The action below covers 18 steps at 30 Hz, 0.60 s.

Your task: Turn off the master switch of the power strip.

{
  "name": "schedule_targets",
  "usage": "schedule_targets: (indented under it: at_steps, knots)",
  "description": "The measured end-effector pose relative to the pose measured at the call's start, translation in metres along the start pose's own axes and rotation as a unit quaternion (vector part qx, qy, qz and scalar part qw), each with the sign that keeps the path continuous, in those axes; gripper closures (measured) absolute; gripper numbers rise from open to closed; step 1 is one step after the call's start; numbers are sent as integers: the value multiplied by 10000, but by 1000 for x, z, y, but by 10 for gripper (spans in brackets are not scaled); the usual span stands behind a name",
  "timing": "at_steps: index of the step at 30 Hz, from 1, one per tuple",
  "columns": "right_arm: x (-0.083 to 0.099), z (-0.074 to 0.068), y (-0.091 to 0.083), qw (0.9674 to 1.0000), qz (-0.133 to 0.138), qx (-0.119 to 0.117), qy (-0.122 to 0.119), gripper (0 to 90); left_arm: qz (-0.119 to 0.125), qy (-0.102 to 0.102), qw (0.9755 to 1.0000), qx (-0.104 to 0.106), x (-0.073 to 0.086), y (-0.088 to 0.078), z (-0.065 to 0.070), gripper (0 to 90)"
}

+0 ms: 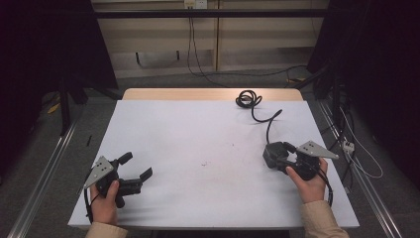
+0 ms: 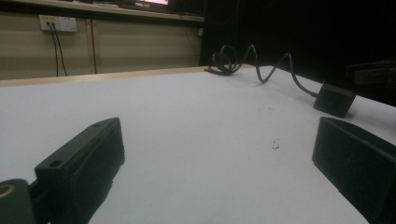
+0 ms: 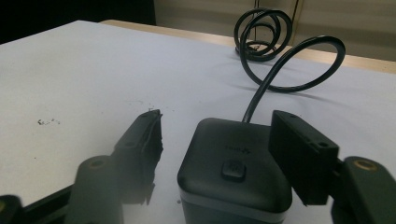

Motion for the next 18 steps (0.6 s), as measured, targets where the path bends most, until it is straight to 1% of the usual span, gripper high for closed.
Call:
schedule_targets:
  at_steps: [5, 8, 13, 18]
  knots:
    - [1, -2, -4, 9999, 32, -65, 73, 229, -9, -8, 10000, 30, 0, 3, 1, 21]
    - [2, -3, -7, 9999, 72, -103, 119, 202, -22, -1, 10000, 59, 0, 5, 1, 22]
    - [5, -4, -11, 9997, 64, -163, 149, 181, -6, -5, 10000, 57, 0, 5, 1, 21]
    - [7, -7, -15, 9997, 88, -199, 100, 172, -9, 2, 10000, 59, 0, 4, 1, 22]
Point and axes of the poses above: each handheld gripper's, and its own axes: y roughly forward along the jaws, x roughly out of its underside, z roughly to its right, the point moved 4 cm from there along y, roughly forward along the jaws, and after that the axes turned 6 degrees about y, right-handed, at the moved point
